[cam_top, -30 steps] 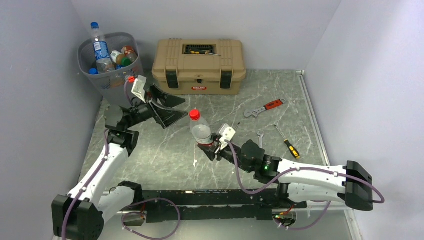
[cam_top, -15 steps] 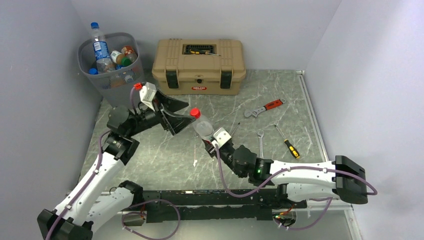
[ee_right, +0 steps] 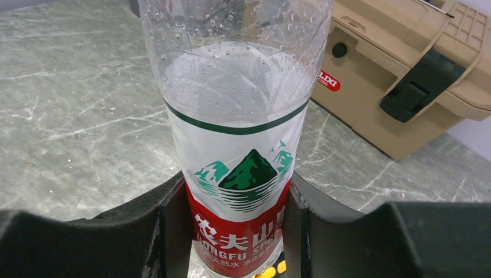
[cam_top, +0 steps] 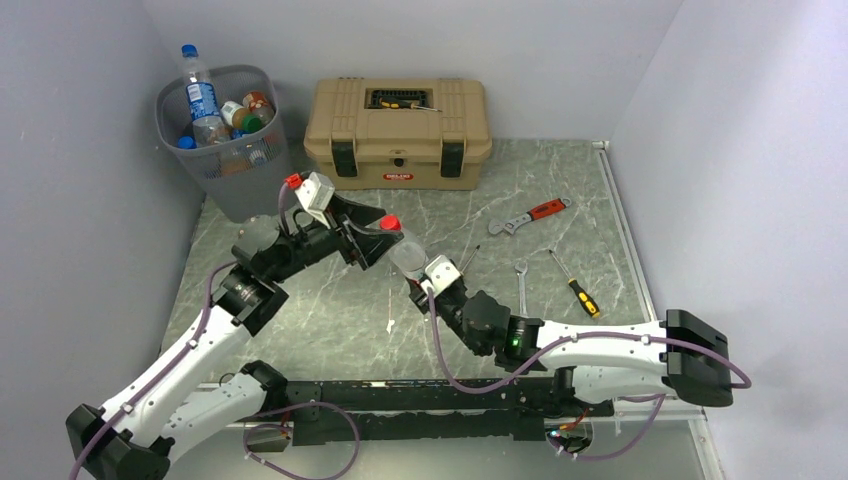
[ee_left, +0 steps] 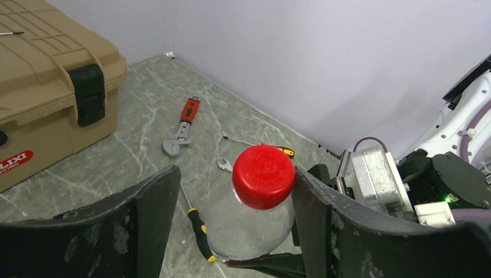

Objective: Put the plastic bottles in the bin
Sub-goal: Pick up the plastic bottle from the corner of the board.

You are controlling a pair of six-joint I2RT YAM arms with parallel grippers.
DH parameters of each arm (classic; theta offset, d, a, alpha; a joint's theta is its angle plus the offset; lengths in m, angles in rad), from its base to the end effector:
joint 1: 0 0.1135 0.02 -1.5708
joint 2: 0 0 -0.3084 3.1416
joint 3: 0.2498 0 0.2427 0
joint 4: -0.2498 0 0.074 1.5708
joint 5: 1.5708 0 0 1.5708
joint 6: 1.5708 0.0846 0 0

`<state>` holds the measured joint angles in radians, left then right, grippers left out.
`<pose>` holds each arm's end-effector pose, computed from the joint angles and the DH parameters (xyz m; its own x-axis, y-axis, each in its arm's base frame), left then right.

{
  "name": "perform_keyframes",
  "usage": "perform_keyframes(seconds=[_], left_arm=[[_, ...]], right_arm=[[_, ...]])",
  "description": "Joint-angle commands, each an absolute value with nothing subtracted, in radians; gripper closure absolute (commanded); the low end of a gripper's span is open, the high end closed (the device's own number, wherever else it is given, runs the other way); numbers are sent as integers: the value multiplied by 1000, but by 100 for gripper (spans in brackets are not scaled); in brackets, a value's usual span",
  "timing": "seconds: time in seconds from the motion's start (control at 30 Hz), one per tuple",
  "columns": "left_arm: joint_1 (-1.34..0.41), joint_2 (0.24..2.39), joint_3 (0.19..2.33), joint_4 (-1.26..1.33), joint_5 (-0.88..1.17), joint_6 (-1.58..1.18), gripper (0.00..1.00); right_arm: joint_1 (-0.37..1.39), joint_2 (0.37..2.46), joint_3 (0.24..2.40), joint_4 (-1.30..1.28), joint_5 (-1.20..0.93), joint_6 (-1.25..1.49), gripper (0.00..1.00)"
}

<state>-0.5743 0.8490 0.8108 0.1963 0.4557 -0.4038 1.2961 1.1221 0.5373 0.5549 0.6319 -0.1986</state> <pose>0.1490 -0.1408 0.4196 -0.2135 -0.2821 -0.9353 0.8361 0.4425 -0.3243 0.1180 0.2344 0.3073 0.1137 -0.1835 -0.9764 -0.6060 0.7660 -0.2145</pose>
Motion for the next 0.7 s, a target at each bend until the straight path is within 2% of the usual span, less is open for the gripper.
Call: perform_keyframes(seconds=[0.0,0.1,0.27,0.5,0.57,0.67], left_arm=[[-618,865,839,219,377,-364,26],[-638,871,847,212,346,-342,30],[-644,861,842,214,324,-316,44],[-646,867,827,226,338,-338,52],[-646,871,828,224,343,-341,63],[-646,871,829,223,349,-339,88]], right_arm=[[1304,1133,585,608,649,-188,68],[1305,1141,591,599,649,-186,68],[1307,1141,594,593,652,-186,68],[1307,1153,603,595,655,-186,68],[1307,1156,604,596,655,-184,68],[1307,1165,614,585,670,-169,66]])
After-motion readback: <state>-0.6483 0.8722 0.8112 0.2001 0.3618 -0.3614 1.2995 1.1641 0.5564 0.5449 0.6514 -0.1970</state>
